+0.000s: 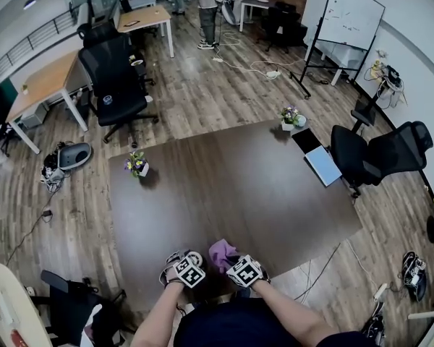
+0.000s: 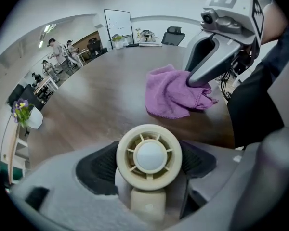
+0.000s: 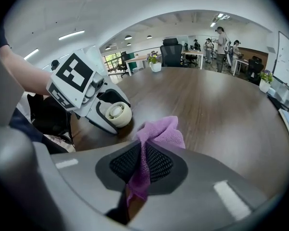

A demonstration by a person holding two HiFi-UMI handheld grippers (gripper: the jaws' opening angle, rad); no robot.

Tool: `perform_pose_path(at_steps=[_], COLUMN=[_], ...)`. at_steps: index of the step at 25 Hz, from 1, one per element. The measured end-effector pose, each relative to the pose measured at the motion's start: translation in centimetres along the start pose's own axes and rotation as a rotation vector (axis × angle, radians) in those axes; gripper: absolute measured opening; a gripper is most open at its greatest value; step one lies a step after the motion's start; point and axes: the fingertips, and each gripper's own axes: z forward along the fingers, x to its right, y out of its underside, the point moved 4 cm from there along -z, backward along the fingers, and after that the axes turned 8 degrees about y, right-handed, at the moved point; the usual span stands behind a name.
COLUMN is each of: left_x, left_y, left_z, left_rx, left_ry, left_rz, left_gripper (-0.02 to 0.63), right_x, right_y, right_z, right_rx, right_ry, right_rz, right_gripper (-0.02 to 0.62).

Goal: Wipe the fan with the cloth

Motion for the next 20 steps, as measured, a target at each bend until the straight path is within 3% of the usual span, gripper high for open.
perform_pose_path(at_steps=[5, 14, 17, 20], left_x=[-0.3, -0.6, -0.1, -0.2], left_y=[-0.5, -0.1, 0.1, 0.1], left_z=[0.4, 0.5, 0.6, 0.3], left_rx=[-0.009, 0.070, 0.075, 0.112], left_ry=[0.032, 0.087, 0.110, 0.098], left_rz=[0.009, -0.104, -0.107, -0.131], left_gripper=[0.376, 0.382, 0.444, 0.463], right_x=[0.5, 1.6, 1.8, 2.0], right_y=[1.0, 1.4, 1.6, 1.7], right_z=[0.2, 0.3, 0.4, 0.4], right_rx=[-0.023, -0.057, -0.054, -0.048], right_ry=[0.013, 0.055, 0.051, 0.048], right_rz=[0.003, 0.043, 0.041, 0.054], right_gripper=[0.043, 0.044, 0.046, 0.054])
